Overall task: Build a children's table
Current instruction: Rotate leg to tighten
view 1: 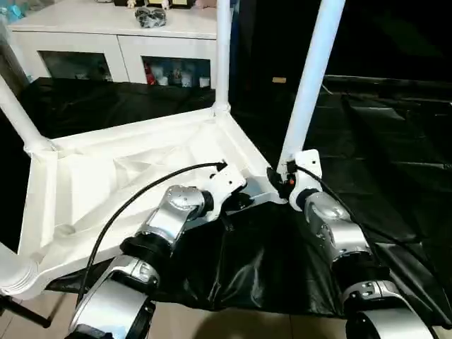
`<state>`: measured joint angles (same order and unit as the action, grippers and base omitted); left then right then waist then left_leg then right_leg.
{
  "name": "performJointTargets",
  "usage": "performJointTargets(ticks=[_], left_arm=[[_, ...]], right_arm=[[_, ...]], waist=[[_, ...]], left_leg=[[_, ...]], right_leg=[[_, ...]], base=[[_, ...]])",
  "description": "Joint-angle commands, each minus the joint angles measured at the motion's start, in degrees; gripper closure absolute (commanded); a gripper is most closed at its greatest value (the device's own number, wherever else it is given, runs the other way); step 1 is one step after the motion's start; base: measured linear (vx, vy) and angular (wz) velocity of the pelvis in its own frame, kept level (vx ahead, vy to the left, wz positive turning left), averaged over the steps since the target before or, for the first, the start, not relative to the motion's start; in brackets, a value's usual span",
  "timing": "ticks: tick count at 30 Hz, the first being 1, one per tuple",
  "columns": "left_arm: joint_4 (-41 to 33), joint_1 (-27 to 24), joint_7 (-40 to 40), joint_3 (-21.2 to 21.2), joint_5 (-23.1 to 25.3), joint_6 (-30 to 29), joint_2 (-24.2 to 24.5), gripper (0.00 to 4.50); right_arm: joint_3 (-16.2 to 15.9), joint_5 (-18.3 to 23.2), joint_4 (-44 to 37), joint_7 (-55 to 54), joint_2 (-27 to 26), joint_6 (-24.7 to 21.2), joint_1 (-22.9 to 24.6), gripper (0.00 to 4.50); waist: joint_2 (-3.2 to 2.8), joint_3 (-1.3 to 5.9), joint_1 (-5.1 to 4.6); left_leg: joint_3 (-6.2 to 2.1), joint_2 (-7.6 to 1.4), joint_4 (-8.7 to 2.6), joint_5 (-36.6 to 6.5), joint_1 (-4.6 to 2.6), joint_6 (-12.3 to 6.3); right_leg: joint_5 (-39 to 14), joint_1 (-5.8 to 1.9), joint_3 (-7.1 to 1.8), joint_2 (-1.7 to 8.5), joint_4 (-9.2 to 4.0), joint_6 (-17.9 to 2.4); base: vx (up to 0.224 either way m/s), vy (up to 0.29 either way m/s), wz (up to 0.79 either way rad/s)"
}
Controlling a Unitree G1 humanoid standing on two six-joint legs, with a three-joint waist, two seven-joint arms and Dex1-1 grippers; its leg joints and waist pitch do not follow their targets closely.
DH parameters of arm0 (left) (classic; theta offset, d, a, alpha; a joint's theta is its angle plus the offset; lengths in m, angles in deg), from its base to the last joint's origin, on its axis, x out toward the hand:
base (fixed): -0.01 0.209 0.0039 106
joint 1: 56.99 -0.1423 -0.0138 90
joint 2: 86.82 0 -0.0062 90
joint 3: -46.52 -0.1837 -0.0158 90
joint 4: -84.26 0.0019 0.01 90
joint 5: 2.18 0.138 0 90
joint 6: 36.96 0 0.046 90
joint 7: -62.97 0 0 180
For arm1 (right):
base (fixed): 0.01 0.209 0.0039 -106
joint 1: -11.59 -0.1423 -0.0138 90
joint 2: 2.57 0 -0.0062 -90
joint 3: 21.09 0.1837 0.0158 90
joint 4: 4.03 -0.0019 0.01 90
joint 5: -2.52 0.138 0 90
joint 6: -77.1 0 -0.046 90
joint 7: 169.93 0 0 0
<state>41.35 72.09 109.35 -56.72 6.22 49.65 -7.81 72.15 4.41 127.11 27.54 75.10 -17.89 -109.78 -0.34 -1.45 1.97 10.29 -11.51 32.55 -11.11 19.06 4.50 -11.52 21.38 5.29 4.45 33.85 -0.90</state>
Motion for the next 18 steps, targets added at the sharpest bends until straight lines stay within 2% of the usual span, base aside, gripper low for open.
performJointTargets(ticks=[1, 3, 6, 8, 9, 13, 18], left_arm=[[-1.6, 0.7, 0.2, -0.9, -2.2, 2.8, -3.8, 4.5], [-1.9, 0.4, 0.9, -0.8, -2.3, 3.0, -3.2, 4.5], [-2.6, -0.2, 2.7, -0.7, -2.7, 3.5, -2.0, 4.5], [-3.2, -0.8, 5.6, -0.7, -3.4, 4.1, -0.5, 4.5], [-3.4, -0.9, 6.6, -0.7, -3.6, 4.2, 0.0, 4.5], [-4.1, -1.5, 9.9, -0.8, -4.2, 4.6, 1.5, 4.5], [-5.1, -2.2, 15.3, -0.8, -5.1, 4.8, 4.2, 4.5]], right_arm=[[-4.8, 1.8, 3.0, 7.1, -5.3, -2.4, 2.1, 1.82], [-5.1, 2.3, 2.1, 10.1, -4.5, -2.1, 2.7, 1.76], [-6.0, 2.5, 0.2, 14.2, -2.0, -1.8, 4.0, 1.39], [-7.1, 3.1, -2.8, 19.7, 1.3, -2.3, 5.7, 1.33], [-7.4, 3.3, -3.6, 21.4, 2.3, -2.5, 6.1, 1.15], [-8.5, 3.2, -6.4, 26.9, 6.3, -2.4, 7.7, 0.83], [-9.1, 4.2, -11.5, 36.5, 12.5, -3.6, 9.9, 0.7]], waist=[[0.3, 1.73, 0.18], [0.3, 1.72, 0.22], [0.37, 1.76, 0.34], [0.4, 1.92, 0.46], [0.48, 1.92, 0.59], [0.45, 1.97, 0.81], [0.57, 2.28, 1.26]], left_leg=[[-0.86, -1.77, -4.19, -17.2, 0.39, -2.24], [-0.89, -1.87, -4.24, -16.5, 0.47, -2.56], [-0.75, -1.9, -4.16, -15.5, 0.54, -3.09], [-0.66, -1.95, -4.02, -14.0, 0.64, -3.82], [-0.64, -1.93, -4.0, -13.2, 0.73, -4.25], [-0.58, -1.91, -3.93, -11.9, 0.77, -4.79], [-0.42, -2.11, -3.55, -9.0, 0.97, -6.11]], right_leg=[[-22.7, -1.34, -3.23, 4.45, -5.75, -8.2], [-21.7, -1.42, -3.25, 4.42, -5.61, -8.5], [-20.1, -1.6, -3.29, 4.4, -5.47, -9.1], [-17.4, -1.78, -3.34, 4.38, -5.17, -9.9], [-16.2, -1.98, -3.3, 4.38, -5.1, -10.2], [-15.8, -2.04, -3.21, 4.4, -5.02, -10.4], [-10.4, -2.28, -3.25, 4.31, -4.33, -11.6]], base=[[0.0, 0.0, 0.0], [0.0, 0.0, 0.0], [0.0, 0.0, 0.0], [0.0, 0.0, 0.0], [0.0, 0.0, 0.0], [0.0, 0.0, 0.0], [0.0, 0.0, 0.0]])
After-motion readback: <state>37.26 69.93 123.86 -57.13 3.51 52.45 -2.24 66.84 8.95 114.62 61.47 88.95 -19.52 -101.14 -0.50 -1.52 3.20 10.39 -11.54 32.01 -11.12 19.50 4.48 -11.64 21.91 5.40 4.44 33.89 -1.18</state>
